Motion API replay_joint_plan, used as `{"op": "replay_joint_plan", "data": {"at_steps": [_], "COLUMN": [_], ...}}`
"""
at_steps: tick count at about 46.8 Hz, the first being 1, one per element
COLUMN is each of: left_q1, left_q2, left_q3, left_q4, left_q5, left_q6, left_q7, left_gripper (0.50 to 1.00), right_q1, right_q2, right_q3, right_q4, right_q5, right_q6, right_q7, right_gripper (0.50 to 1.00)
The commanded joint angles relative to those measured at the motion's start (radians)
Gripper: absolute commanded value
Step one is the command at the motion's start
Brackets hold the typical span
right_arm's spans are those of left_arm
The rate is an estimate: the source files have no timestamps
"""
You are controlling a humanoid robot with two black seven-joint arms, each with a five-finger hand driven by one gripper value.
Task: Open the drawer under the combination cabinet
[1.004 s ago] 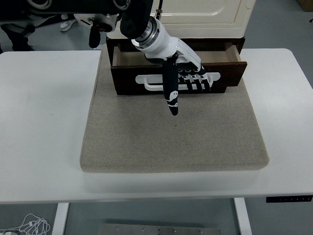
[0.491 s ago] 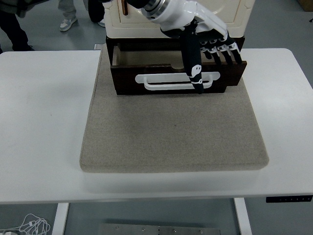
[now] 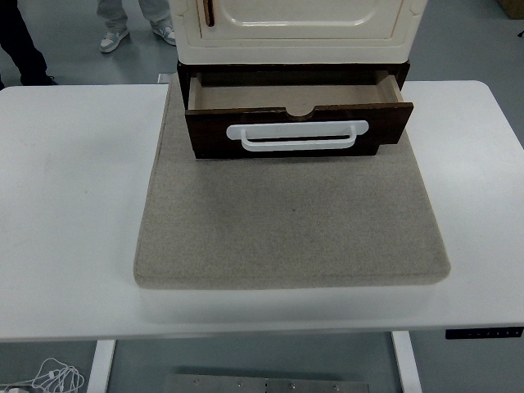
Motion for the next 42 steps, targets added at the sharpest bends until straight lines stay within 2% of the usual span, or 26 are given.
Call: {"op": "replay_joint_plan", "data": {"at_steps": [1,7,13,20,28,35,42], "left_q1": [0.024,0.044,0.075,0.121,0.168,0.230,0.289], "left_q2": [-0.003,0.000,0.019,0.054,0.079,0.080,0.080], "left_q3": [-0.086,-0.177,-0.284,-0.365,-0.387,-0.387,-0.388], "left_q4": [0.080,0.170,0.261,0.311,0.393,0.443,0.486], "left_q5": [0.003,0.000,-0.015,-0.040,-0.118,-0.232,-0.281], "left_q6": [0.054,0.114,0.116,0.121,0.197,0.226,0.305], "left_q7": [0.007,-0.004,-0.006,-0.006,-0.006,-0.004,0.004], "left_gripper": [1.000,1.000,1.000,1.000,1.000,1.000,1.000], "right_q1": [0.000,0.000,0.000,0.000,0.000,0.000,0.000], "right_q2": [0.000,0.000,0.000,0.000,0.000,0.000,0.000], "right_q3": [0.000,0.000,0.000,0.000,0.000,0.000,0.000], "right_q4": [0.000,0.000,0.000,0.000,0.000,0.000,0.000], "right_q5": [0.000,0.000,0.000,0.000,0.000,0.000,0.000], "right_q6": [0.000,0.000,0.000,0.000,0.000,0.000,0.000], "right_q7": [0.000,0.000,0.000,0.000,0.000,0.000,0.000], "right_gripper": [0.926,0.926,0.926,0.926,0.926,0.926,0.926]}}
